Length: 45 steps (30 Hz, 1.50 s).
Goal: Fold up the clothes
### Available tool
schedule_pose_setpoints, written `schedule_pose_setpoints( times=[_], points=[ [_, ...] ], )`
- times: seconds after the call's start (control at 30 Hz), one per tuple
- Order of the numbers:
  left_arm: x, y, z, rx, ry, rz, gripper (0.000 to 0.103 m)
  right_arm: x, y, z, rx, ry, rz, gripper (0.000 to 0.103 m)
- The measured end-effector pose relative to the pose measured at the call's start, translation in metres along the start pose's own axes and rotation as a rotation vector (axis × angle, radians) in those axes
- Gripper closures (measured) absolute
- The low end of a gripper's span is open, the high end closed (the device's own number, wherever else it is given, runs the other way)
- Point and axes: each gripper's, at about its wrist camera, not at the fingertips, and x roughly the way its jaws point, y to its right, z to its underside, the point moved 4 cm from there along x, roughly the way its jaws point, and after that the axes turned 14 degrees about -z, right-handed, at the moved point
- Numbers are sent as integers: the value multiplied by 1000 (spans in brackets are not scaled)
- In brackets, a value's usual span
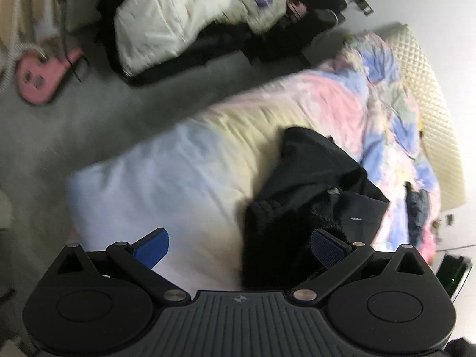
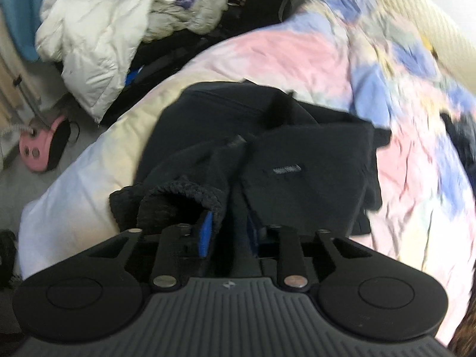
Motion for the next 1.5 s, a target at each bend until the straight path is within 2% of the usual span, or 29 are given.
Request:
schedule_pose_setpoints(
  times=[0.07,0.1,0.2,0.3,0.37,0.5,0.67,0.73,0.77,0.9,0.97,1.03,1.07,1.17,1.2,1.27,1.3,1.5],
  points=[
    [19,8,-1,0,-30,24,1,-10,14,2,69,25,-26,84],
    [29,12,-2,0,-45,37,1,-16,22,3,101,43,-23,89],
    [55,24,-2,25,-75,40,1,-32,46,7,198,94,-13,95],
    [88,24,0,6,-129,61,1,-44,73,15,282,113,0,95],
    [106,20,1,-25,-166,60,3,-50,78,20,269,115,-3,94],
    [117,16,-1,-41,-172,55,3,-47,56,21,201,73,-56,83],
    [112,11,-2,-30,-151,54,3,-21,3,11,88,14,-119,75],
    [105,4,-2,-38,-139,49,4,-5,-17,9,79,-12,-171,58],
    [102,-1,-2,-49,-135,48,4,4,-26,9,81,-25,-188,42],
    [90,-21,-1,-97,-124,46,4,34,-56,7,29,-60,-143,31],
    [81,-31,0,-111,-115,43,4,46,-70,7,-20,-70,-107,28],
    [72,-42,2,-122,-104,34,4,57,-78,8,-66,-73,-44,36],
    [68,-47,3,-127,-101,29,4,63,-79,8,-77,-79,-8,37],
    [61,-60,6,-145,-98,6,4,62,-74,10,-43,-82,47,51],
    [61,-61,6,-153,-94,-16,6,59,-70,11,-24,-74,59,52],
    [62,-59,4,-163,-83,-29,8,50,-57,13,23,-49,76,63],
    [65,-56,2,-169,-81,-22,9,44,-50,14,48,-38,79,80],
    [97,-17,-5,-133,-116,57,10,9,-2,16,167,33,90,92]
  ],
)
